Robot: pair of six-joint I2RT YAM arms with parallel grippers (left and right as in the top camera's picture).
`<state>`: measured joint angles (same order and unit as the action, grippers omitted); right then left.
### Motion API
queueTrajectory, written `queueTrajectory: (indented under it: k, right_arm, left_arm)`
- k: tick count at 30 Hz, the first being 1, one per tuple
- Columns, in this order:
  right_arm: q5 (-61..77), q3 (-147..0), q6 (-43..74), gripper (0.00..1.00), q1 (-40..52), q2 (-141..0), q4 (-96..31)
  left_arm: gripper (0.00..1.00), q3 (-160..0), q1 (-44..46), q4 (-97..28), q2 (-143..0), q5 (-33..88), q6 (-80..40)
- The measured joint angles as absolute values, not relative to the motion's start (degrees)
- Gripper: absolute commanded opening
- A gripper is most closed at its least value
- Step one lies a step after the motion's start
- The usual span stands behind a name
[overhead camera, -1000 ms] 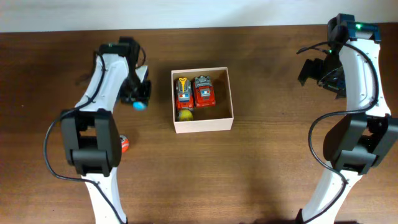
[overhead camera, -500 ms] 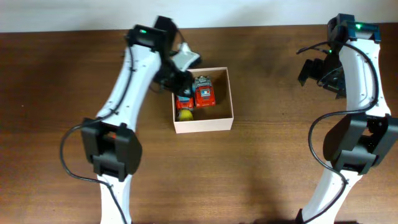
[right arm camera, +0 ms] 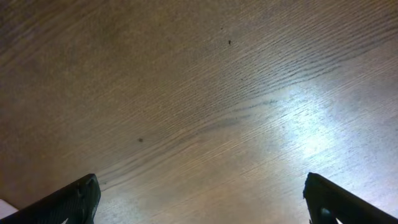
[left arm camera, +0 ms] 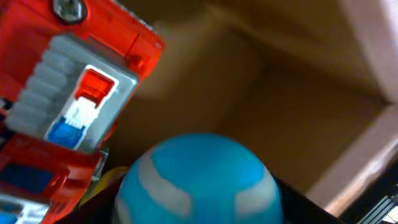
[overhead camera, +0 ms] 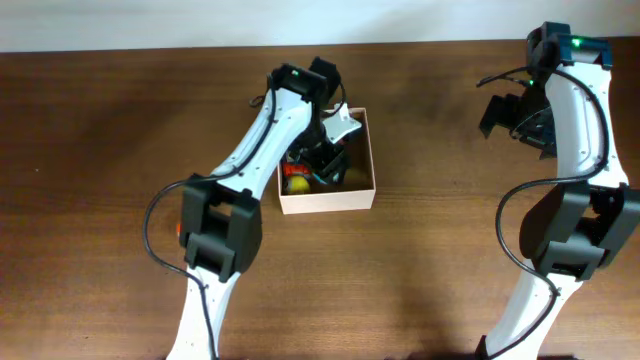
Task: Pack container
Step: 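Carry the blue ball into the box's right corner and release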
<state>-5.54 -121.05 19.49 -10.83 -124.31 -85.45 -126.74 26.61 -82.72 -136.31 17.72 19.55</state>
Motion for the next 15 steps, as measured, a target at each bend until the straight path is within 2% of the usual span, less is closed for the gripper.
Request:
queueTrajectory:
  k: [7, 12, 15]
  right_arm:
    - [-5.54, -121.05, 19.53, 0.99, -10.83, -124.31, -85.41]
    - [-5.54, -121.05, 19.51, 0.99, -10.83, -124.31, -85.36]
    - [-5.54, -121.05, 19.51, 0.99, -10.83, -124.31, -85.30]
  left_arm:
    - [0.68, -126.78, 26.50, -84.25, -136.40, 16.86, 19.57]
    - [0.86, -126.78, 25.85, -85.97, -136.29, 16.47, 19.75]
    - [0.86, -126.78, 25.67, -86.13, -136.29, 16.25, 19.88]
